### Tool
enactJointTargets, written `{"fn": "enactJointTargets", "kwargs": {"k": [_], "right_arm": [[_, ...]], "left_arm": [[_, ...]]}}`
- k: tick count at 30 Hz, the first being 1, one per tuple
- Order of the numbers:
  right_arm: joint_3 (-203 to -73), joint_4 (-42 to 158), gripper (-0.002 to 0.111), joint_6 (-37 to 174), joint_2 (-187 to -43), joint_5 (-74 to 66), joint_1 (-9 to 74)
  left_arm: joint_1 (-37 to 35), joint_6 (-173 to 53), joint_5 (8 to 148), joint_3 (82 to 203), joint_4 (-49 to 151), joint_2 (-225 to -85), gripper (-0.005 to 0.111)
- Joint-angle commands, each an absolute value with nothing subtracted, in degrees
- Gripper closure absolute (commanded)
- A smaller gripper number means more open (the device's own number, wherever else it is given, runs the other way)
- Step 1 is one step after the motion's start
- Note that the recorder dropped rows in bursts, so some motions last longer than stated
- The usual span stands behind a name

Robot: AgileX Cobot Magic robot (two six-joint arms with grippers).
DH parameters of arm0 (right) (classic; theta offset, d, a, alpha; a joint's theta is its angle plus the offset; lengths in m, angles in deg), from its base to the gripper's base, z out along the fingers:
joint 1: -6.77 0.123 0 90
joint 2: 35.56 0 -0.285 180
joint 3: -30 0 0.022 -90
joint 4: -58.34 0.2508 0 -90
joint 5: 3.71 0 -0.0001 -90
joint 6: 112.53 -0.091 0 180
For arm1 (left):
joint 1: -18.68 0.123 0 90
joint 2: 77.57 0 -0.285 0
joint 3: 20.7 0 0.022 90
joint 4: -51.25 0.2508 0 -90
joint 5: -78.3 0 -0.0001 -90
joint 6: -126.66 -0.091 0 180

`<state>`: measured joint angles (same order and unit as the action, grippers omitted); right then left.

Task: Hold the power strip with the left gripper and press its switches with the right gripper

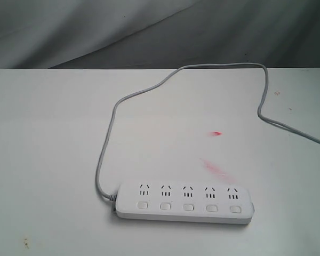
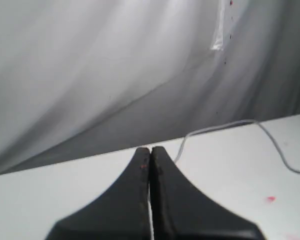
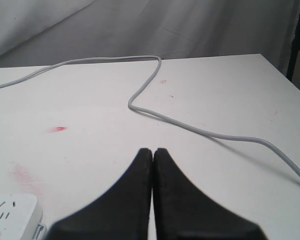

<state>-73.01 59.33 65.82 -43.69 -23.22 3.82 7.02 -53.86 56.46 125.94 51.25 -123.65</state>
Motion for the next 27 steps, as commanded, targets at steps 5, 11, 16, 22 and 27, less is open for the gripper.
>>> {"fn": "enactJointTargets", "kwargs": {"k": [5,11,16,22,27], "right_arm": [[-72.78,59.39,0.108,65.57,-43.34,-22.85,3.37],[-72.78,59.39,0.108,65.57,-43.34,-22.85,3.37],[-72.78,59.39,0.108,65.57,-43.34,-22.85,3.37],[-72.78,59.39,0.108,65.57,-43.34,-22.85,3.37],[-72.78,59.39,0.108,65.57,-43.34,-22.85,3.37]], "left_arm": [[19.33,-48.69,66.85,108.67,49.73,-108.82,0.106],[22.12,-48.92,66.85,97.03,50.55,-91.55,0.106],[22.12,-48.96,66.94,89.86,50.16,-85.44,0.106],[22.12,-48.96,68.17,84.65,50.16,-85.35,0.106],[22.12,-48.86,67.92,82.09,50.16,-85.35,0.106]]}}
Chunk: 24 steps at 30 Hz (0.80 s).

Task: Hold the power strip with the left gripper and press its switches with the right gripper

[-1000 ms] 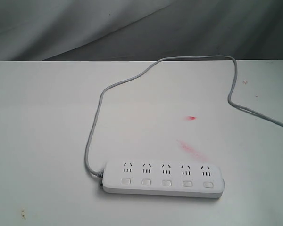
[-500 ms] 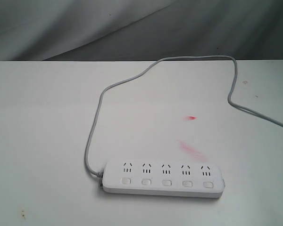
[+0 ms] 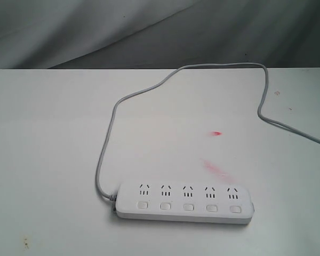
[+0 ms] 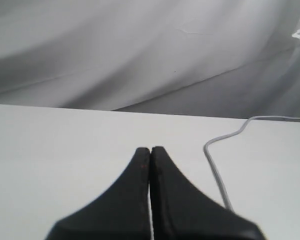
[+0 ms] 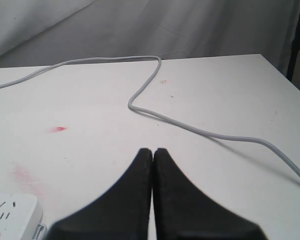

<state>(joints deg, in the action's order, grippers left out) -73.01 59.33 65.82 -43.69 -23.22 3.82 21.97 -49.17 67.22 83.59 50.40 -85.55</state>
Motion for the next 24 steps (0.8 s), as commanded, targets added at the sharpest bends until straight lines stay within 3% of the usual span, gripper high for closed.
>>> {"fn": "enactJointTargets", "kwargs": {"k": [1,5,24], "right_arm": [[-72.78,59.39,0.108,65.57,-43.34,-22.85,3.37],[-72.78,59.39,0.108,65.57,-43.34,-22.85,3.37],[-72.78,59.39,0.108,65.57,-43.34,-22.85,3.37]], "left_arm": [[22.12,-48.86,67.92,82.09,50.16,-85.35,0.106],[22.12,-49.00,61.91,82.09,50.56,-85.35,0.106],[22.12,-49.12,63.09,82.09,50.56,-85.35,0.106]]}}
